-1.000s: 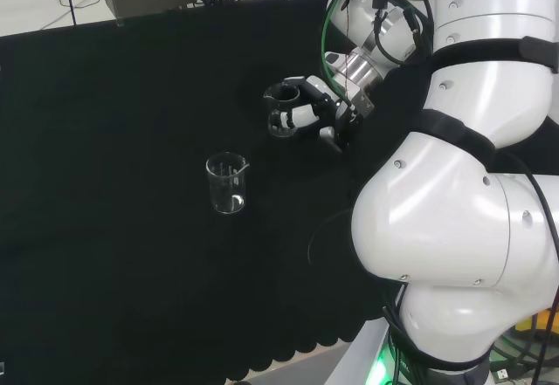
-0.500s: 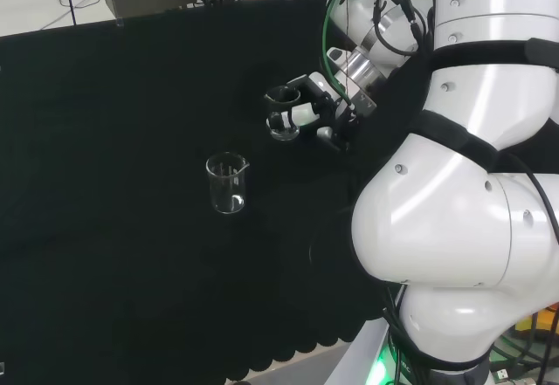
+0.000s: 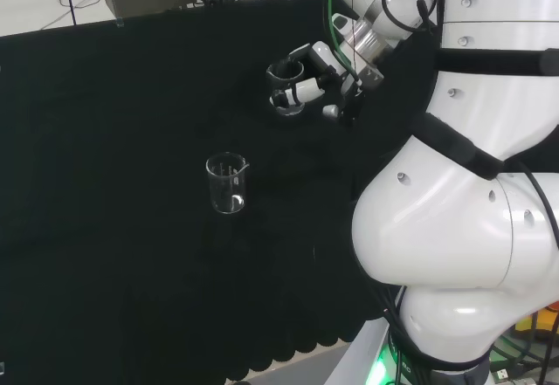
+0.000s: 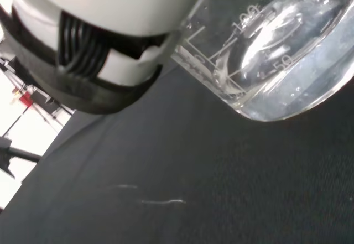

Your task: Pick up the beaker on the right.

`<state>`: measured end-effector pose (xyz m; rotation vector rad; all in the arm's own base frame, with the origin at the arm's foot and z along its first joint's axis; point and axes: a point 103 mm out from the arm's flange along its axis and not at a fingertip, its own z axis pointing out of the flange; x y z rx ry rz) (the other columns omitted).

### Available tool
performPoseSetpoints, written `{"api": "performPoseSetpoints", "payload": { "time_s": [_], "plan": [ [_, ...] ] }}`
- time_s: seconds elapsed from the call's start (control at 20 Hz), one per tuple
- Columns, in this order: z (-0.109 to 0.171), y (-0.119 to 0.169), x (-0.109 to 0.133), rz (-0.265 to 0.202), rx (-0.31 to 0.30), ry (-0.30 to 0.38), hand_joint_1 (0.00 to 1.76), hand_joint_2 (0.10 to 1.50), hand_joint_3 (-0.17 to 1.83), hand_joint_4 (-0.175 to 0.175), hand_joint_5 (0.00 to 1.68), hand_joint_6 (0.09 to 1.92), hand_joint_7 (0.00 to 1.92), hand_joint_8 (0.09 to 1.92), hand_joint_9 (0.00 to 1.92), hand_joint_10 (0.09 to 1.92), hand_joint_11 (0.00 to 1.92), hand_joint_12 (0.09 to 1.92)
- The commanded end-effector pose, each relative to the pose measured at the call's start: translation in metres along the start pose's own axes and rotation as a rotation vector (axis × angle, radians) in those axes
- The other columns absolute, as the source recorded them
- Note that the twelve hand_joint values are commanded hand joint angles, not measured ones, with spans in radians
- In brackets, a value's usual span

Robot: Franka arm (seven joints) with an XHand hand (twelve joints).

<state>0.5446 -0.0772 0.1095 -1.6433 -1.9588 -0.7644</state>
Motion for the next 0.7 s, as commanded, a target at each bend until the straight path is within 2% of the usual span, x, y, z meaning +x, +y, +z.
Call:
{"api": "performPoseSetpoints", "payload": {
  "time_s": [0.05,0.5,0.7],
  "plan": [
    [-0.019,-0.016,0.02,-0.073,0.096,-0.07,1.43,0.74,0.39,-0.175,1.37,0.35,1.39,0.41,1.57,0.09,1.26,0.69],
    [-0.037,-0.057,0.059,-0.034,0.197,-0.156,1.43,0.75,0.35,-0.175,1.38,0.32,1.37,0.42,1.57,0.09,1.28,0.67],
    [-0.042,-0.075,0.078,-0.015,0.224,-0.2,1.43,0.75,0.36,-0.175,1.38,0.32,1.37,0.42,1.58,0.09,1.28,0.67]
  ]
}}
